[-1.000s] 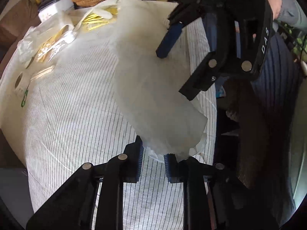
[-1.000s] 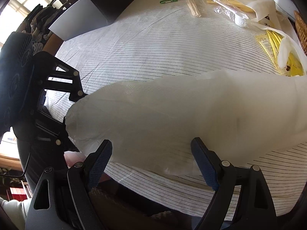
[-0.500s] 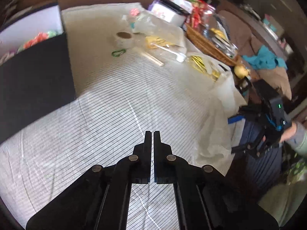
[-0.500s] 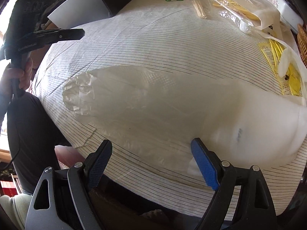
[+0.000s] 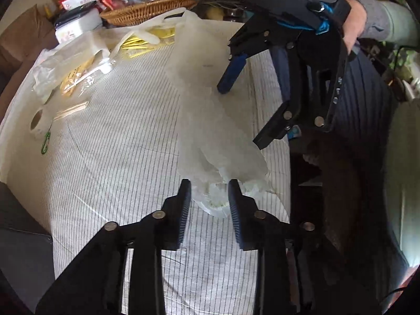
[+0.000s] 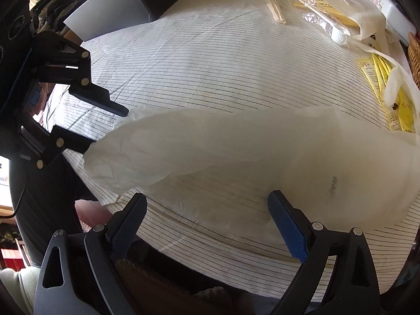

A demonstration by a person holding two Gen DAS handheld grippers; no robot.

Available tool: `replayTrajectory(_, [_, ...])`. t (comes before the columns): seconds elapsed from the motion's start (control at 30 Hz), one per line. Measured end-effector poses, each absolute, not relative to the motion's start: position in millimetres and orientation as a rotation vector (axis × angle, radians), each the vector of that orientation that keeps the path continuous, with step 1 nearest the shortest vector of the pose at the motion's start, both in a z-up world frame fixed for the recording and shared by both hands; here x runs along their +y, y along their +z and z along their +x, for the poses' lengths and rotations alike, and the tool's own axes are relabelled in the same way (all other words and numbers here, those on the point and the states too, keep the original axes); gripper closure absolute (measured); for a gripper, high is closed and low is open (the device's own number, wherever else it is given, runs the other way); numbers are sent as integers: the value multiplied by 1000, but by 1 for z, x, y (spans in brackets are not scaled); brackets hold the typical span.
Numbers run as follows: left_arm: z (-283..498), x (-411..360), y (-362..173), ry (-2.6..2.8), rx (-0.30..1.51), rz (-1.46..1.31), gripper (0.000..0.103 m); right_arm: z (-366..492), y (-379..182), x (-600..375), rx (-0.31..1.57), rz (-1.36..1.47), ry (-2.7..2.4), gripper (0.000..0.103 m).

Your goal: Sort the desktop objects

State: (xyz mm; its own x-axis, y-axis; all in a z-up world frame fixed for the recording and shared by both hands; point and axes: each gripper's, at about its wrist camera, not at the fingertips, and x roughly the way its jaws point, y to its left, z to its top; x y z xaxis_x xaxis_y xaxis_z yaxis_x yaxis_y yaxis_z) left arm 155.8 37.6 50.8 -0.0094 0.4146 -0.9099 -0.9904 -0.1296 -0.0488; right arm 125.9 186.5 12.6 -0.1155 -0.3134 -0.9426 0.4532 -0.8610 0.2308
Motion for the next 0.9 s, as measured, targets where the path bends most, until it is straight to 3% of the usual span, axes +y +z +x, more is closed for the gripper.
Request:
replayTrajectory(0.07, [161,34,53,1437,813,-976,51,125,12,187,151,1662,-2016,5])
replayTrajectory(0.53, [135,30,70,1519,886,-909,49,128,12,183,129,1654,-2012,3])
replayTrajectory(0.77, [140,43,47,1443,976,-901,52,126,12,182,130,1666,-2010,1])
replayTrajectory(0.9, [139,45,41,1459,886,-927,53,126,11,180,140,1664,-2013,0])
